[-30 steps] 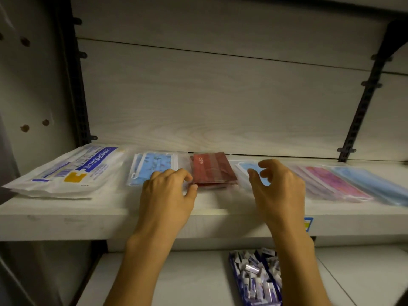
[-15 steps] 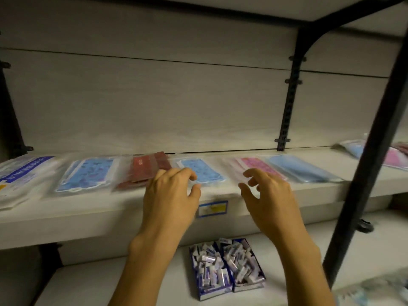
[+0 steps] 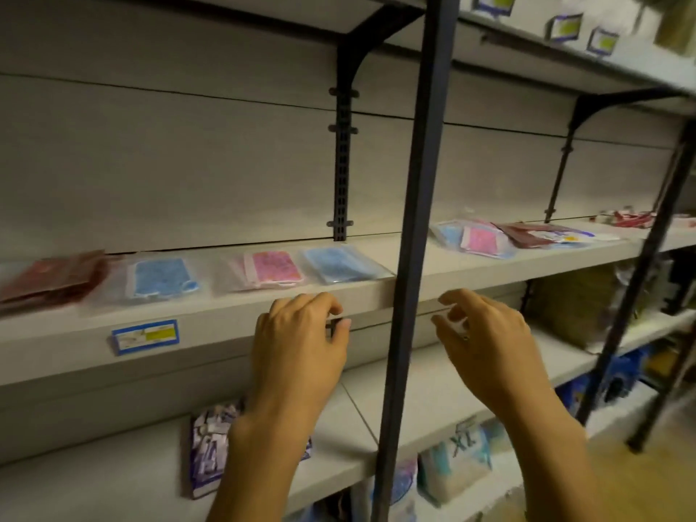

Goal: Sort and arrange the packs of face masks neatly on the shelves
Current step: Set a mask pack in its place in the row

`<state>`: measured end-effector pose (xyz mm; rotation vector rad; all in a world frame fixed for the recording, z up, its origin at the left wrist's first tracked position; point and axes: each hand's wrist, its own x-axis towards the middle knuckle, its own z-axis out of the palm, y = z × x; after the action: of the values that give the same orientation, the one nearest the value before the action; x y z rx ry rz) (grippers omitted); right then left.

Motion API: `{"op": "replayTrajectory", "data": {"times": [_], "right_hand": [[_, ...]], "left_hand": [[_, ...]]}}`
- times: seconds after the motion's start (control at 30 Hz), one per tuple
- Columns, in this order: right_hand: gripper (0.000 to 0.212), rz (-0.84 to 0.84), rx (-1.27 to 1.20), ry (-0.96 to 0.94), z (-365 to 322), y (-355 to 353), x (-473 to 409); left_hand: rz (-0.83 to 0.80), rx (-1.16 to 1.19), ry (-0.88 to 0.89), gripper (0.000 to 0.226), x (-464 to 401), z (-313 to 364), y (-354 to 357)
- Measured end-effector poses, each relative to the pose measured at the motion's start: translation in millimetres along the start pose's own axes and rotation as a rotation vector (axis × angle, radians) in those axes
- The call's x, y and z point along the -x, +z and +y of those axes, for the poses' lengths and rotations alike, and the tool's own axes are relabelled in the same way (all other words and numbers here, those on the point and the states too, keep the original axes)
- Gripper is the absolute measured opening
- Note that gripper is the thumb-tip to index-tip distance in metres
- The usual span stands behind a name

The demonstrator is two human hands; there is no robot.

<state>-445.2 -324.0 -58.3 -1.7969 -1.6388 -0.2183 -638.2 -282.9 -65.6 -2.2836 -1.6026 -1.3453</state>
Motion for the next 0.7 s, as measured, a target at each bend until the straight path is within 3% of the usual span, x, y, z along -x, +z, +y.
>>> {"op": "replayTrajectory", "data": {"times": [0.43,0.7], "right_hand": [[0.031,0.061,-0.016,0.08,122,-27,-11],[0.032,0.068,0.054,0.147,214,-40,-69]], "left_hand": [[-0.085,0.08,0.041,0.018,-16,111,100],[-0.12,0.146,0.081,0.021,-71,172,189]]}}
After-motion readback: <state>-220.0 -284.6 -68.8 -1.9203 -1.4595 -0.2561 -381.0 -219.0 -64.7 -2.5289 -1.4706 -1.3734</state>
